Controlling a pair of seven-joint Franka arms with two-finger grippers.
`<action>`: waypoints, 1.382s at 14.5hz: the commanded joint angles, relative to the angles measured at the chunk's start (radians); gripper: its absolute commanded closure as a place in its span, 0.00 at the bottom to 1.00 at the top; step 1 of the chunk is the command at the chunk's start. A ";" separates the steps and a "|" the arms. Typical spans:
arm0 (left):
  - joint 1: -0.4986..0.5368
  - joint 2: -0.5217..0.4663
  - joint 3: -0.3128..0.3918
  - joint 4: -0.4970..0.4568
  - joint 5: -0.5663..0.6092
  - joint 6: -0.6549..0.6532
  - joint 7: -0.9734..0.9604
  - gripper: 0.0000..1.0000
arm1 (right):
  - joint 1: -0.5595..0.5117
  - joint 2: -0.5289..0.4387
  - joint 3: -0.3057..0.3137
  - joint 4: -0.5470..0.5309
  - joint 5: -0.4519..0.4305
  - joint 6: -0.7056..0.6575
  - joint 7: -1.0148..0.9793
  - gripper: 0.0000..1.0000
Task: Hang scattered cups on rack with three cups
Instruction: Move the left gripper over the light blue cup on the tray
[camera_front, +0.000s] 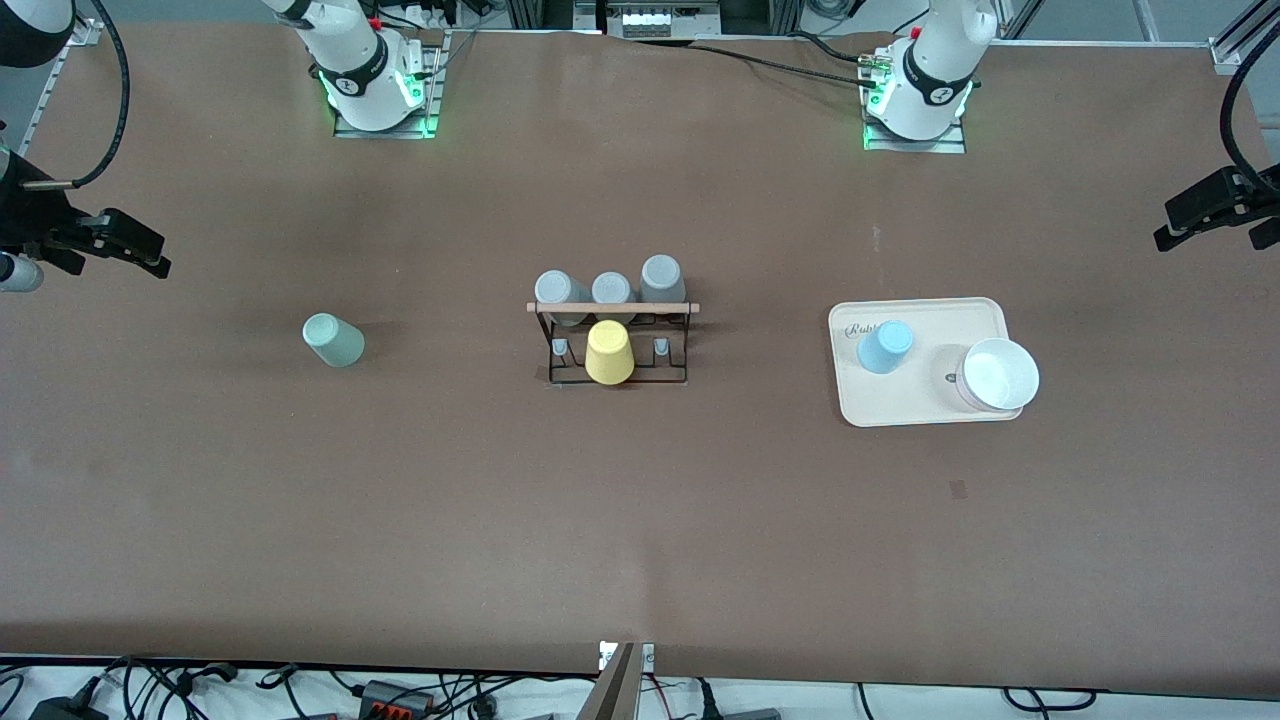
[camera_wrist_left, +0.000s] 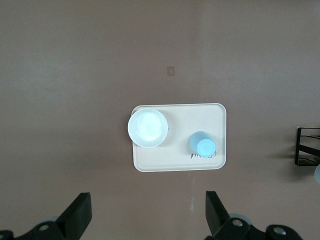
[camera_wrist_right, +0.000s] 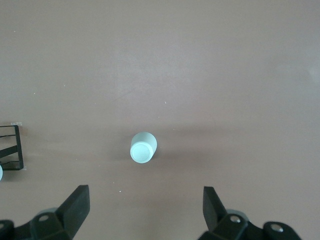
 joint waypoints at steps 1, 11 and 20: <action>-0.004 -0.007 -0.001 0.002 0.020 -0.012 0.014 0.00 | -0.005 -0.016 0.008 0.001 -0.008 -0.017 -0.016 0.00; -0.038 0.105 -0.027 -0.010 0.010 -0.052 -0.076 0.00 | -0.005 -0.015 0.008 0.003 -0.011 -0.015 -0.013 0.00; -0.068 0.208 -0.142 -0.347 0.007 0.255 -0.276 0.00 | -0.003 -0.010 0.008 0.003 -0.011 -0.012 -0.009 0.00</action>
